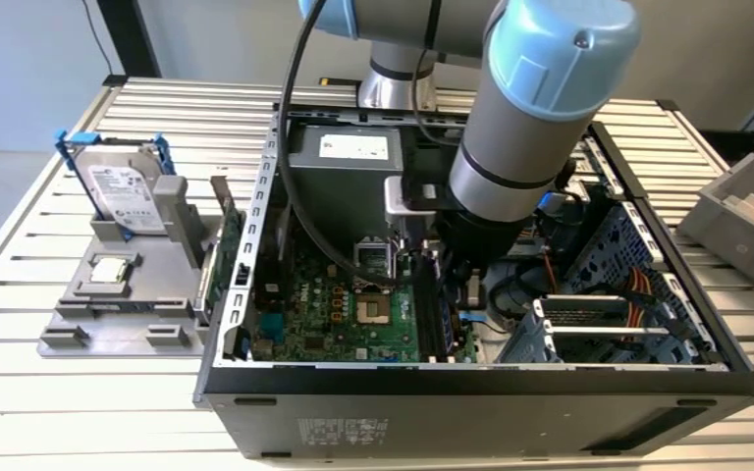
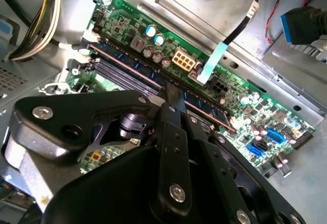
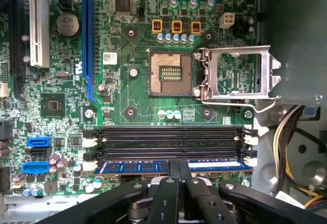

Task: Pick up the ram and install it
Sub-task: 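Press down the ram until it locks into place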

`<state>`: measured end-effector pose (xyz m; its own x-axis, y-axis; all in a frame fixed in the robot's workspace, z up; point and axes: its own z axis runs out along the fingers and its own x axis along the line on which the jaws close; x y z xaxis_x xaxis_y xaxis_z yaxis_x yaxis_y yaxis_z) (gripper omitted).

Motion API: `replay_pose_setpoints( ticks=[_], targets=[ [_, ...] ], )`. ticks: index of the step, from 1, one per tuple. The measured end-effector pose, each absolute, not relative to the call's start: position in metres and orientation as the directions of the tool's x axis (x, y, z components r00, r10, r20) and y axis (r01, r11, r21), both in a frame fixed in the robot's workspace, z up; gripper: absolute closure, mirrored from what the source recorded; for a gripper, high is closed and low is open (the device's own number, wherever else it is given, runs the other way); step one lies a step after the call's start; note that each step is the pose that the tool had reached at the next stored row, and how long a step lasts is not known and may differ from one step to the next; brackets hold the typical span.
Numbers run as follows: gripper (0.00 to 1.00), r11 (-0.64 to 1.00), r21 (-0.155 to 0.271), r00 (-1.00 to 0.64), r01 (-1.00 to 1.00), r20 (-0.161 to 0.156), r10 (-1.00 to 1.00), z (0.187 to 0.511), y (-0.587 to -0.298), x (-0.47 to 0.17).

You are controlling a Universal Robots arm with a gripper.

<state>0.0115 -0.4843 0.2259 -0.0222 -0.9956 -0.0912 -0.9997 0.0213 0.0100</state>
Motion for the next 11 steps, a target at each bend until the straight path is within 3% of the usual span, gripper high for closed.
replay_pose_setpoints(
  ticks=[6,11],
  targets=[
    [1.00,0.021,0.010,-0.022,-1.000,-0.089,-0.996,0.217,-0.484,0.011],
    [1.00,0.021,0.010,-0.022,-1.000,-0.091,-0.996,0.238,-0.484,0.011]
  ],
)
